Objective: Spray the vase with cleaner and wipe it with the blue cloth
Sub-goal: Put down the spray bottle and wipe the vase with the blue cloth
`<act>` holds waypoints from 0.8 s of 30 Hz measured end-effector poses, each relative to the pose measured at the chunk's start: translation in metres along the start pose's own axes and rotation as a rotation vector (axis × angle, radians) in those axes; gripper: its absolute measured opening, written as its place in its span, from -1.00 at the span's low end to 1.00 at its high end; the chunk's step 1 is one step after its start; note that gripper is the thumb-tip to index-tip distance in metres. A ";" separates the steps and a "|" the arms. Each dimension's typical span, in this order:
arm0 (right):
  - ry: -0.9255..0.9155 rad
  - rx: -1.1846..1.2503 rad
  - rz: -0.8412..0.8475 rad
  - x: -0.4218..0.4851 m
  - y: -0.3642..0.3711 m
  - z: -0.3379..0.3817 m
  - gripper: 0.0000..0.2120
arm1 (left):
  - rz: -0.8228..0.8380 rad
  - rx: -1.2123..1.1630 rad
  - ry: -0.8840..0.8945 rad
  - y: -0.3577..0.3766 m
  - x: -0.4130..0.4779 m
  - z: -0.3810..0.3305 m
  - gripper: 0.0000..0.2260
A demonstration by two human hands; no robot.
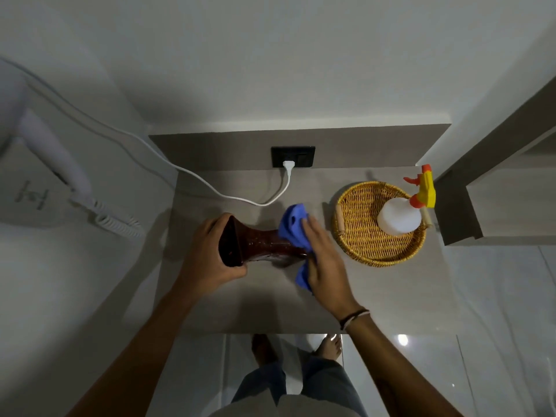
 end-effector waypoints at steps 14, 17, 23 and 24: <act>-0.105 -0.265 0.205 -0.007 0.070 0.023 -0.07 | -0.067 -0.046 0.055 0.003 -0.002 0.018 0.00; 0.053 -0.339 0.215 0.000 0.053 -0.009 -0.07 | -0.040 -0.062 0.054 0.004 -0.002 0.017 0.02; -0.146 -0.050 0.178 -0.011 0.084 0.079 -0.24 | -0.031 -0.078 0.092 0.005 0.006 0.006 -0.06; -0.185 -0.026 0.190 -0.014 0.090 0.086 -0.18 | -0.033 -0.098 0.118 0.004 0.005 0.005 -0.12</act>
Point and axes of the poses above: each hand's wrist, its own x-axis towards the middle knuckle, its own y-axis out of the palm, z = x × y, the point moved 9 cm from there along x, towards the middle knuckle, and after that the axes turned 3 degrees about x, right-handed, at the moved point
